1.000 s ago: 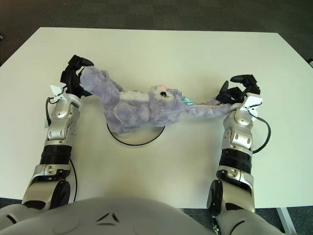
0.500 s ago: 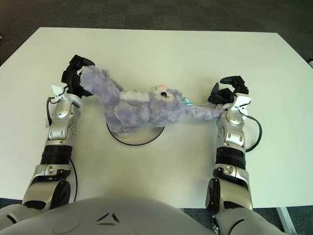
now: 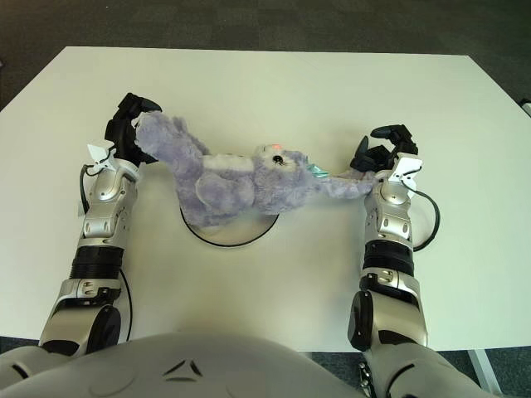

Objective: Put the doll into the plate.

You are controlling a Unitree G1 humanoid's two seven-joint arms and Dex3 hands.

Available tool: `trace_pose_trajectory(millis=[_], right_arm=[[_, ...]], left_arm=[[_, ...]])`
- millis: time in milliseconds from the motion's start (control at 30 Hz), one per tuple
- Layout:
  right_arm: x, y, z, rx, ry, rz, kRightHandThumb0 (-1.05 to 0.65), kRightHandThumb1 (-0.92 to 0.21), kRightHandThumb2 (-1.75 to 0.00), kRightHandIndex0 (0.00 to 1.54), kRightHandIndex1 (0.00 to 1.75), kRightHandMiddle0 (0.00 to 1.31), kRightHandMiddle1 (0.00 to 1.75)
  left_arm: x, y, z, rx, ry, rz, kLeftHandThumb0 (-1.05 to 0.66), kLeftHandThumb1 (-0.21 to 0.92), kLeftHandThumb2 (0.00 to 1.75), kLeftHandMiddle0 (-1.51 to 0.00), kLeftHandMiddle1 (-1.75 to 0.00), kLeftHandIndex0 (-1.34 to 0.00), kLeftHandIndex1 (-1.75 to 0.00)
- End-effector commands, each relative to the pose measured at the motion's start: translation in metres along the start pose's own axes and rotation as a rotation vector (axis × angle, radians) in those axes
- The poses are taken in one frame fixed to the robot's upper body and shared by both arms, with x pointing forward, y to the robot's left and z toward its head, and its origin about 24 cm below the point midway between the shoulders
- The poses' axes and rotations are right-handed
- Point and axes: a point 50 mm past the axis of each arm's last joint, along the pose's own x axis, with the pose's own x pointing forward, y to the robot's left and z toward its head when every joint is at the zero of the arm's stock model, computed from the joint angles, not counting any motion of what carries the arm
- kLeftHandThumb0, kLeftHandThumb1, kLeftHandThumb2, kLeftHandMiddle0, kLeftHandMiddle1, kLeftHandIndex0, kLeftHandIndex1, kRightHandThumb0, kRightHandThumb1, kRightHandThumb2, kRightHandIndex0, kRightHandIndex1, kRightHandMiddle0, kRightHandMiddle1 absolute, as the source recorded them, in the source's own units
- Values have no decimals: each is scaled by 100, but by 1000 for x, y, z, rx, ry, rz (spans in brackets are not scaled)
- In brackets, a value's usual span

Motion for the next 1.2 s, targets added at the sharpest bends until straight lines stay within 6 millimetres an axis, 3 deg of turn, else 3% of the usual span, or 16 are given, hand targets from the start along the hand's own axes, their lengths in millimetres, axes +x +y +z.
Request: trace_pose_trajectory(millis=[0, 867, 1167], right_arm=[[-2, 1, -16, -7, 76, 12, 0, -6, -159, 83, 169, 57, 175], [-15, 35, -19, 7, 44, 159, 0, -5, -162, 84, 169, 58, 175], [-20, 38, -15, 0, 25, 181, 0, -5, -160, 84, 167, 57, 175]], left_arm=[[-1, 0, 0, 11, 1, -6, -1, 31, 133, -50, -175, -49, -175], [-4, -3, -3, 17, 41, -27, -1, 33, 131, -49, -175, -48, -175], [-4, -5, -4, -4, 36, -24, -1, 33, 131, -49, -175, -48, -175]])
